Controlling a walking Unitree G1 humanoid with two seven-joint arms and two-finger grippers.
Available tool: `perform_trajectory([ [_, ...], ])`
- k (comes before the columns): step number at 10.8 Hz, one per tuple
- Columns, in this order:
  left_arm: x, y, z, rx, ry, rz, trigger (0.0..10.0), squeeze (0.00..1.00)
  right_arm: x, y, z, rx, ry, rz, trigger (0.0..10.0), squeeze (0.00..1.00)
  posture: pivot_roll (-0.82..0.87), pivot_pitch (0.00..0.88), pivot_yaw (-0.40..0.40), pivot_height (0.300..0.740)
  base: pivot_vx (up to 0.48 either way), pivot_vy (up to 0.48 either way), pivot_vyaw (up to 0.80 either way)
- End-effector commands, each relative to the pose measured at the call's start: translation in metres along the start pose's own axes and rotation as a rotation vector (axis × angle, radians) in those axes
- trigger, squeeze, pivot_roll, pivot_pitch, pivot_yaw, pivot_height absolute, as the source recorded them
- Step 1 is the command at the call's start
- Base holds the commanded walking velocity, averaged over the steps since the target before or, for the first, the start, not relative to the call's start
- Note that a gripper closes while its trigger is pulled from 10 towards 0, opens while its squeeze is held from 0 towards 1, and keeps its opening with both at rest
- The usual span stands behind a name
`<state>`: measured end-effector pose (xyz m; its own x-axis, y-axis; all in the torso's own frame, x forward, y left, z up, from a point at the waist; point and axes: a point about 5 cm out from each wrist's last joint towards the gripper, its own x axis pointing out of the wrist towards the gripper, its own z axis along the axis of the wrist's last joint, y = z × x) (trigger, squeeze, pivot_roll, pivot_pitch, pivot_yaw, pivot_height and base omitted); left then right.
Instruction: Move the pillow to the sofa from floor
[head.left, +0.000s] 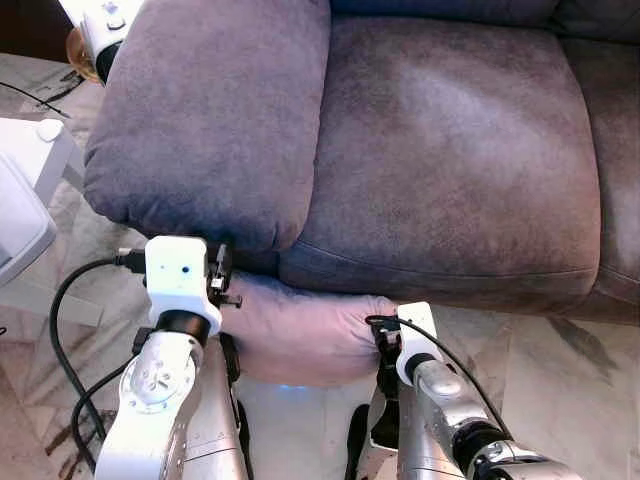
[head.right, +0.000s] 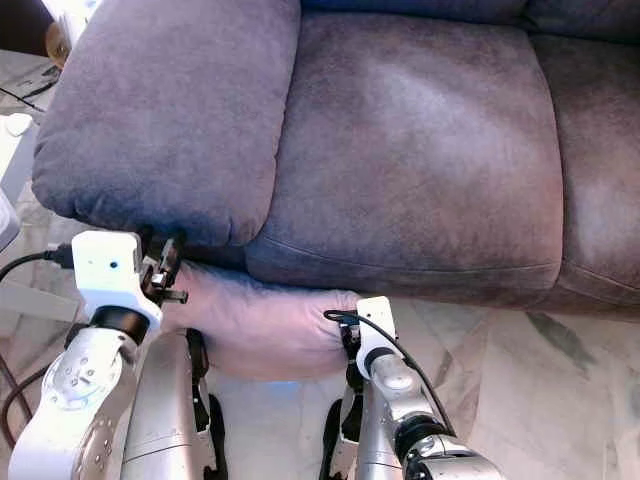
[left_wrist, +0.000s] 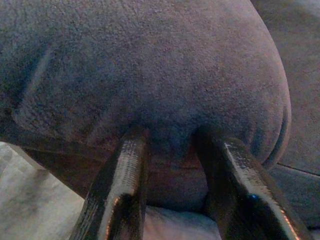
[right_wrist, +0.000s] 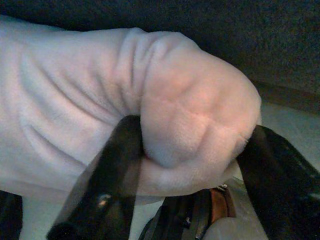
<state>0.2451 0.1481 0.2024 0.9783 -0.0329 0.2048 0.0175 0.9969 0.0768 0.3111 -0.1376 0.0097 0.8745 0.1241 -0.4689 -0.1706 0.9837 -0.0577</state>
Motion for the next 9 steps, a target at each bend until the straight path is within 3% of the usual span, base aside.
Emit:
perform_trajectory([
  [1,-0.001,0.001,-0.004,0.002,0.018,0.003,10.0,0.00,-0.005,0.002,-0.022,0.001,0.087,0.008,0.0,0.00,0.31,0.418,-0.109,0.535,0.000,0.000,0.00],
  [5,0.006,0.007,-0.011,-0.016,0.037,0.008,10.0,0.00,-0.004,0.009,-0.019,0.001,0.088,0.023,0.0,0.00,0.32,0.376,-0.110,0.535,0.000,0.000,0.00],
  [7,0.000,0.039,-0.037,0.033,0.133,0.203,10.0,0.00,-0.005,0.009,-0.022,-0.001,0.096,0.030,0.0,0.00,0.31,0.373,-0.114,0.535,0.000,0.000,0.00],
  [8,-0.011,0.059,-0.061,-0.002,0.247,0.328,10.0,0.00,-0.005,0.008,-0.023,-0.008,0.103,0.029,0.0,0.00,0.30,0.369,-0.119,0.535,0.000,0.000,0.00],
  [9,-0.021,0.071,-0.088,-0.021,0.395,0.366,10.0,0.00,-0.004,0.005,-0.021,-0.012,0.102,0.028,0.0,0.00,0.30,0.372,-0.120,0.535,0.000,0.000,0.00],
])
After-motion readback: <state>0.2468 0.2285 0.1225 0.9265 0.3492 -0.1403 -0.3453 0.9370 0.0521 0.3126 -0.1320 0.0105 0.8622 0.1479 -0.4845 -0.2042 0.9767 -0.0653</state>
